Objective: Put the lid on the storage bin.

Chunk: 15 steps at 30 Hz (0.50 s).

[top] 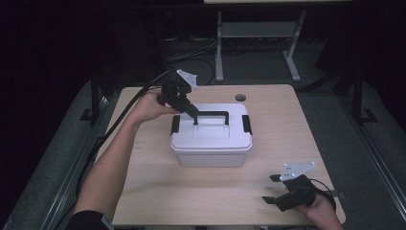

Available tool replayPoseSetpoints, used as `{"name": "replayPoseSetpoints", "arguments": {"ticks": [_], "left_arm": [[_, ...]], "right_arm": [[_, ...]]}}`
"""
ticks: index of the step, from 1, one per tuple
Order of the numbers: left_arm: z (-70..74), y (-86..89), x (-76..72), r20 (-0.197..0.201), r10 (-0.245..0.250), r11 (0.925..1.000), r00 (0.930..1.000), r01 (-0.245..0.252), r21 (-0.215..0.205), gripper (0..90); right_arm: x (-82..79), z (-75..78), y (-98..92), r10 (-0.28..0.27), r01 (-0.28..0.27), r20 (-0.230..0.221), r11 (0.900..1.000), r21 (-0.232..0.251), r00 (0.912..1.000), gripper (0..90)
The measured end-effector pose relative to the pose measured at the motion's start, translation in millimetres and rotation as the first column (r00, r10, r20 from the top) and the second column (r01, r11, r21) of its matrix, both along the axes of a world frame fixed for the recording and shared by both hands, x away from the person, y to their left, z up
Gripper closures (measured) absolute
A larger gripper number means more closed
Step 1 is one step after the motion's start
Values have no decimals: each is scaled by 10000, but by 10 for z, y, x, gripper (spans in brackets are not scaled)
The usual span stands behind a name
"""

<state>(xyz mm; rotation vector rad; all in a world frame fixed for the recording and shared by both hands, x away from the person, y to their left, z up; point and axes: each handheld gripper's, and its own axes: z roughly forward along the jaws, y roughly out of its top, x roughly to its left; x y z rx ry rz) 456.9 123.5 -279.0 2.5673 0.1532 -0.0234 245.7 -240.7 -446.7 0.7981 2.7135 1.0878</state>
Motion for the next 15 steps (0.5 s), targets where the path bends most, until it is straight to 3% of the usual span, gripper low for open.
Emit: {"name": "replayPoseSetpoints", "arguments": {"ticks": [5, 7, 15], "left_arm": [[51, 40, -34, 123, 152, 9999, 9998, -151, -77, 707], [62, 70, -36, 190, 199, 9998, 9996, -201, 59, 690], [81, 298, -68, 231, 613, 9981, 9979, -611, -59, 674]], "right_arm": [[1, 13, -13, -102, 101, 54, 9999, 46, 9999, 200], [3, 14, -13, -81, 81, 89, 10000, 29, 9999, 200], [25, 7, 21, 7, -7, 54, 10000, 6, 10000, 200]]}}
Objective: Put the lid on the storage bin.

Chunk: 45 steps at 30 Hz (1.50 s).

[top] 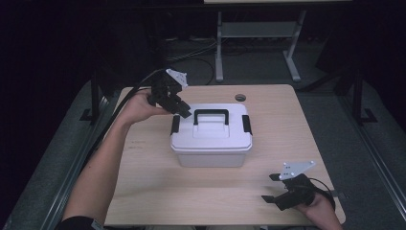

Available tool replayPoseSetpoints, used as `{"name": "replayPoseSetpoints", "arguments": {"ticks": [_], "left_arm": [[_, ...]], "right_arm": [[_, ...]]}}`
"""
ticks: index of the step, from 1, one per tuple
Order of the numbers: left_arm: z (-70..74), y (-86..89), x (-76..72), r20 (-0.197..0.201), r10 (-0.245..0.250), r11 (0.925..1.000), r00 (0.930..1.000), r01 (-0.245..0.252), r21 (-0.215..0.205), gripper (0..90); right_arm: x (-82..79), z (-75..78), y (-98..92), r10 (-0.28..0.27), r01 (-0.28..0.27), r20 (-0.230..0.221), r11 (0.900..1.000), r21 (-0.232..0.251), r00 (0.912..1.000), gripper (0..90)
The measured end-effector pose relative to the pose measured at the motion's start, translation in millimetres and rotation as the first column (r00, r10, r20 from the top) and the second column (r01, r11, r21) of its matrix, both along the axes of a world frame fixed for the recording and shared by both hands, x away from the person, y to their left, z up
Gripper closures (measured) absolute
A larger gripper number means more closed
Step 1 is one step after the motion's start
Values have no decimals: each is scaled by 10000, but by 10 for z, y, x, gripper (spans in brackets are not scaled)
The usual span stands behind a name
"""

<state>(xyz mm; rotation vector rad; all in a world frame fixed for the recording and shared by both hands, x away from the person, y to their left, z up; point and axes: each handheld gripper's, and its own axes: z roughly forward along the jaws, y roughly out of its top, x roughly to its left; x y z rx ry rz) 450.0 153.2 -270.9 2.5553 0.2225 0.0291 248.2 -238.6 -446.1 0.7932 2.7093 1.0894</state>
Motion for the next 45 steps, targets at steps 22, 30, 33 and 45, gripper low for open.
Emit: {"name": "replayPoseSetpoints", "arguments": {"ticks": [22, 30, 33, 45], "left_arm": [[-50, 378, -177, 91, 670, 9976, 9977, -669, -187, 643], [-80, 490, -233, 35, 946, 9949, 9955, -944, -343, 599], [-89, 536, -252, 73, 1025, 9939, 9947, -1021, -417, 572], [-176, 691, -325, -66, 1418, 9883, 9899, -1419, -565, 497]], "right_arm": [[26, 12, 59, 27, -27, -29, 10000, 36, 10000, 197], [19, 18, 33, -76, 76, 18, 10000, 40, 10000, 194], [19, 26, 29, -132, 131, 22, 9999, 73, 9999, 192], [10, -3, 36, -62, 61, -35, 10000, -19, 10000, 193]]}}
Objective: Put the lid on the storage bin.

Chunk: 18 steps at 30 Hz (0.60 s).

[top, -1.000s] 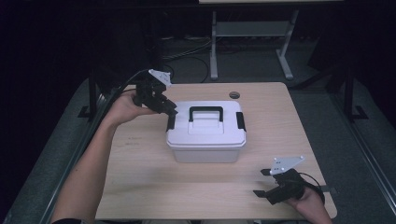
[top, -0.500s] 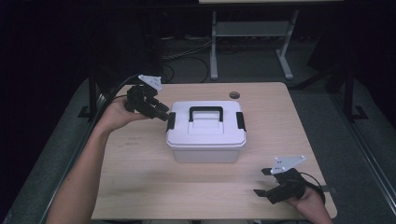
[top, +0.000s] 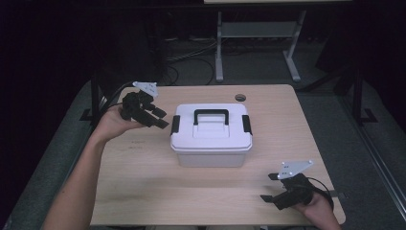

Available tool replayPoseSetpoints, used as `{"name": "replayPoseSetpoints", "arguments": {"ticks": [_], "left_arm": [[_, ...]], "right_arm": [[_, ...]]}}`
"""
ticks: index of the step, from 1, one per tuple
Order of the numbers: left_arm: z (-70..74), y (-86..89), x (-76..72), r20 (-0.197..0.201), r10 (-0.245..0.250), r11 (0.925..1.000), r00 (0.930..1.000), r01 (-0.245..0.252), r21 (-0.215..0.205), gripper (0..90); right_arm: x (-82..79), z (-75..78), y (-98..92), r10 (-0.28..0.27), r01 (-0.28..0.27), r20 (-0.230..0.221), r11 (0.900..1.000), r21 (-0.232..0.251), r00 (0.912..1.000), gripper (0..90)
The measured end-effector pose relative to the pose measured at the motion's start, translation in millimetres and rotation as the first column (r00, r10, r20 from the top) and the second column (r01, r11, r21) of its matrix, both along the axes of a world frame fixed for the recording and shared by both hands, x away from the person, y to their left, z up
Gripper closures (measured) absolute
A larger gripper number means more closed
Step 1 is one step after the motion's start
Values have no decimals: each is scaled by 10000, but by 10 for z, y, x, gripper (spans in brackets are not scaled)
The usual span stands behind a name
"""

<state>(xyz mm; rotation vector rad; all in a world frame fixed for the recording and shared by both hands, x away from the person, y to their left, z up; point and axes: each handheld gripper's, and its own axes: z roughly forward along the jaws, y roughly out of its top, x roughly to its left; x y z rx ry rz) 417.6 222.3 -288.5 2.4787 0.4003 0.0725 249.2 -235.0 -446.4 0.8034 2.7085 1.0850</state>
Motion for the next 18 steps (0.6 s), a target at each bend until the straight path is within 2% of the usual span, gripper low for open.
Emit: {"name": "replayPoseSetpoints", "arguments": {"ticks": [9, 18], "left_arm": [[-95, 87, -53, -97, 160, 9999, 9998, -160, 4, 460], [-128, 188, -109, -91, 287, 9993, 9995, -289, -252, 460]], "right_arm": [[6, -12, 5, -23, 23, -66, 10000, -28, 10000, 193], [9, -10, -7, -71, 70, -15, 10000, -34, 10000, 193]]}}
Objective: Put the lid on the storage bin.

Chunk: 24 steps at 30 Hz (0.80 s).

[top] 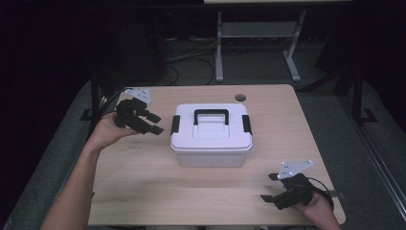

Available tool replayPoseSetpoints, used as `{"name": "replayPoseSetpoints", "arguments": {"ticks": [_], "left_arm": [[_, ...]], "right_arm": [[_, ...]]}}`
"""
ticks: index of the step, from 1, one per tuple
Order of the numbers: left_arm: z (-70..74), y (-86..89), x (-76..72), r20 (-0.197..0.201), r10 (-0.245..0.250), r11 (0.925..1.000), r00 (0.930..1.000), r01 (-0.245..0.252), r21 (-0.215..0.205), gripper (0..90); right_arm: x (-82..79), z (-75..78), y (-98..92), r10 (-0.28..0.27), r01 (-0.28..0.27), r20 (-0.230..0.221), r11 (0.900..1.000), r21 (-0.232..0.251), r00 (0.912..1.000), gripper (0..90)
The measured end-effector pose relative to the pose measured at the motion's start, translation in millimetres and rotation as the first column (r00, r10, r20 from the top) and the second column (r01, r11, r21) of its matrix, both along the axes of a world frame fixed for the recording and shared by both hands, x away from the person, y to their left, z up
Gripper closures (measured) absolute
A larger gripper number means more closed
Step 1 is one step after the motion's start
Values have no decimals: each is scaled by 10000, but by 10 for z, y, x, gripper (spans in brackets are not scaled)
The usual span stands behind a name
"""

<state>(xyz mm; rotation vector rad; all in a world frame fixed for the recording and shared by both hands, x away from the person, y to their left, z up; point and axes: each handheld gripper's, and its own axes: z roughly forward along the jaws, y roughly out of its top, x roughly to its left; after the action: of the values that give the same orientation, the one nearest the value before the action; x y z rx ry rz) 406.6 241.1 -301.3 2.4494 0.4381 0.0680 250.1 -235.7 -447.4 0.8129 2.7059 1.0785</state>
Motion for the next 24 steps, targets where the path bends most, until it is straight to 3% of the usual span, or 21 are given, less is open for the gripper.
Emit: {"name": "replayPoseSetpoints", "arguments": {"ticks": [24], "left_arm": [[-287, 256, -197, -180, 624, 9978, 9979, -628, -207, 411]], "right_arm": [[7, -5, 4, -54, 54, -39, 10000, -1, 10000, 196]]}}
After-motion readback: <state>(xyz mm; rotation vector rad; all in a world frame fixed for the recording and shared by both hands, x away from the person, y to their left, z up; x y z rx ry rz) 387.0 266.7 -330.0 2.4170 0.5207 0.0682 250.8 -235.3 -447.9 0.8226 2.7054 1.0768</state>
